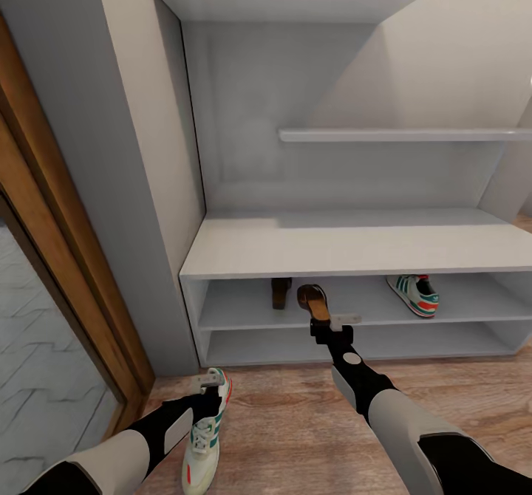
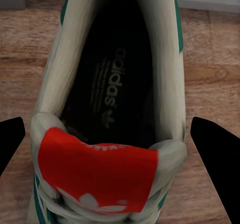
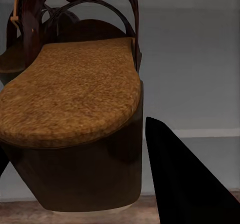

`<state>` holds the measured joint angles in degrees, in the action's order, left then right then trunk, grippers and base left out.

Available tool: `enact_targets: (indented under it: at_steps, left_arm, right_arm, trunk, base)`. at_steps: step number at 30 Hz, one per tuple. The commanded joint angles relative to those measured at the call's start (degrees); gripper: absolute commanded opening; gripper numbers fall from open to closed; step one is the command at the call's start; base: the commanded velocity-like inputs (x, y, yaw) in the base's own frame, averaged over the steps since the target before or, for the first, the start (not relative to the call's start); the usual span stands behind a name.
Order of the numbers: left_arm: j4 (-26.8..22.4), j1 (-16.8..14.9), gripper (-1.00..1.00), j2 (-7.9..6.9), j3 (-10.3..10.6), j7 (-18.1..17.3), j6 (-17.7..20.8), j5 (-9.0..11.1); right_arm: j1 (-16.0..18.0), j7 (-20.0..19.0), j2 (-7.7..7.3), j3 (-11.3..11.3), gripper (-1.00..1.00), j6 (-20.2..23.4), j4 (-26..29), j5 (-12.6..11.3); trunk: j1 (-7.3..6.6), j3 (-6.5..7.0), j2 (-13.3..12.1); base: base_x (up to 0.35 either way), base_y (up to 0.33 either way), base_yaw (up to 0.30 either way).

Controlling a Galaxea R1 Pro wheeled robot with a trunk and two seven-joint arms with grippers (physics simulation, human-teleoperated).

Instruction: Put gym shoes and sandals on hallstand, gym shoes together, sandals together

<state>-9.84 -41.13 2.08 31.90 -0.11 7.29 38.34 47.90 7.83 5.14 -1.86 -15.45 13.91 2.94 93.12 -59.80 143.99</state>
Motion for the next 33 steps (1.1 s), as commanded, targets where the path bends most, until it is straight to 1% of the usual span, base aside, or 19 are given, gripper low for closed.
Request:
enact_targets:
  at_steps: [1, 14, 23, 33]
  left_arm:
    - [0.0, 0.0, -1.0, -0.01, 0.0, 0.0, 0.0, 0.0]
    - [0.0, 0.0, -1.0, 0.03, 0.1, 0.0, 0.0, 0.0]
    - [0.0, 0.0, -1.0, 0.03, 0.0, 0.0, 0.0, 0.0]
    - [0.0, 0.0, -1.0, 0.03, 0.1, 0.0, 0.0, 0.0]
  right_arm:
    - [0.0, -0.1, -0.01, 0.0, -1.0, 0.0, 0.0, -0.1]
    - [0.0, -0.1, -0.03, 0.0, -1.0, 0.0, 0.2, -0.1]
    - [0.0, -0.1, -0.04, 0.0, -1.0, 0.0, 2.9, -0.1]
    - [0.0, -0.1, -0.04, 0.1, -1.0, 0.0, 3.4, -0.1]
  trunk:
    - [0.0, 0.0, 0.0]
    - [0.0, 0.0, 0.0]
    - [0.0, 0.0, 0.0]
    - [0.0, 0.0, 0.0]
  base:
    - [0.0, 0.0, 0.0]
    - [0.0, 0.0, 0.0]
    - [0.0, 0.0, 0.0]
    - [0.0, 0.0, 0.0]
